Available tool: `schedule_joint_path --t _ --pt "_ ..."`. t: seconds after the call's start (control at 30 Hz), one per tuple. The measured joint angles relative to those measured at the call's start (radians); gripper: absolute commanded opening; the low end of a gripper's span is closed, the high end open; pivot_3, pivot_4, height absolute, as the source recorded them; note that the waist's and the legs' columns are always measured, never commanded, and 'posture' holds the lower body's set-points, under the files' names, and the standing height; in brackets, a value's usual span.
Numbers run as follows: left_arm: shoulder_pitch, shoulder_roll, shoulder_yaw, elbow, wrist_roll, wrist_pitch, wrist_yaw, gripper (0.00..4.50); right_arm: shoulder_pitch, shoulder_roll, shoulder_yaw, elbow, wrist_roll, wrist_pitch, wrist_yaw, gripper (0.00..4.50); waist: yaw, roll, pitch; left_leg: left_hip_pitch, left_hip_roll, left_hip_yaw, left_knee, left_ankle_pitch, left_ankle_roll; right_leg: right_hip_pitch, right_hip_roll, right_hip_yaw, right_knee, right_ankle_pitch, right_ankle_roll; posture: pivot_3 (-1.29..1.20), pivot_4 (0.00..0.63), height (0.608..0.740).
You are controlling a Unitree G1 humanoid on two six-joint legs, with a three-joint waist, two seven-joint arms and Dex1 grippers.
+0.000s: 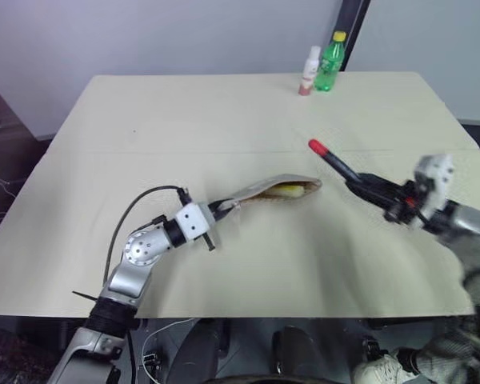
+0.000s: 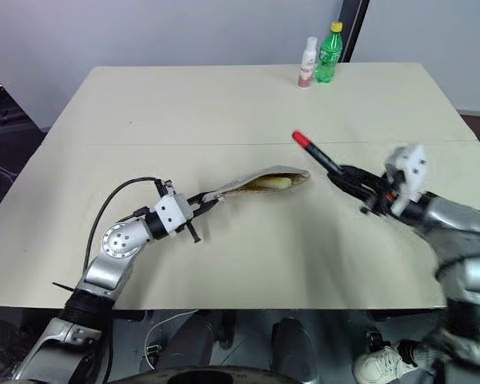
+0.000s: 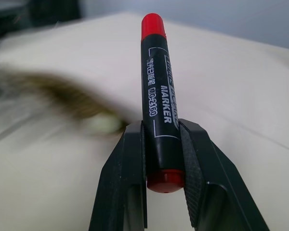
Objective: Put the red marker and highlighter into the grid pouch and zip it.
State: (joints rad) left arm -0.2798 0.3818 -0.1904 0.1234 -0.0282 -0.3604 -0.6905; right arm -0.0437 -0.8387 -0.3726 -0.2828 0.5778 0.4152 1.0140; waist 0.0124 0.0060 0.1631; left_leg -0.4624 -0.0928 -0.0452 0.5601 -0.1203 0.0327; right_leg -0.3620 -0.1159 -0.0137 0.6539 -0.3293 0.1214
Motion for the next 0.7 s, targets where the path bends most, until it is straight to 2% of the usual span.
schedule_joint_path --t 0.07,0.17,0.37,0.7 --pt "-0.011 -0.001 -0.002 0.02 0.0 -0.01 -0.004 0.0 0.104 -0.067 0.003 -0.054 -0.035 -0.012 0.052 0.41 -0.001 -0.001 0.0 0.0 0.0 0.0 0.0 0.0 0.0 0.001 0.0 0.0 -0.003 0.0 0.0 0.0 0.15 0.74" --pt "-0.028 -0.012 -0.006 0.047 0.0 -0.021 -0.008 0.0 0.148 -0.069 0.007 -0.066 -0.057 -0.028 0.062 0.41 -0.002 0.0 0.0 0.0 0.0 0.003 0.0 0.0 0.001 0.001 -0.002 0.0 -0.005 0.0 0.0 0.0 0.15 0.74" --pt "-0.049 -0.018 -0.026 0.074 0.003 -0.048 -0.028 0.0 0.062 -0.027 0.08 -0.065 -0.126 -0.084 -0.014 0.41 0.001 -0.001 0.0 0.0 0.0 0.003 0.001 -0.001 0.001 0.001 -0.002 0.0 -0.006 0.0 0.0 0.0 0.15 0.74" --pt "-0.049 -0.015 -0.027 0.078 0.016 -0.06 -0.032 0.0 -0.01 -0.063 0.219 -0.017 -0.282 -0.19 -0.003 0.41 0.002 -0.002 0.001 0.0 0.0 0.003 0.001 -0.001 0.002 0.002 -0.002 0.0 -0.006 0.001 0.001 0.0 0.15 0.74"
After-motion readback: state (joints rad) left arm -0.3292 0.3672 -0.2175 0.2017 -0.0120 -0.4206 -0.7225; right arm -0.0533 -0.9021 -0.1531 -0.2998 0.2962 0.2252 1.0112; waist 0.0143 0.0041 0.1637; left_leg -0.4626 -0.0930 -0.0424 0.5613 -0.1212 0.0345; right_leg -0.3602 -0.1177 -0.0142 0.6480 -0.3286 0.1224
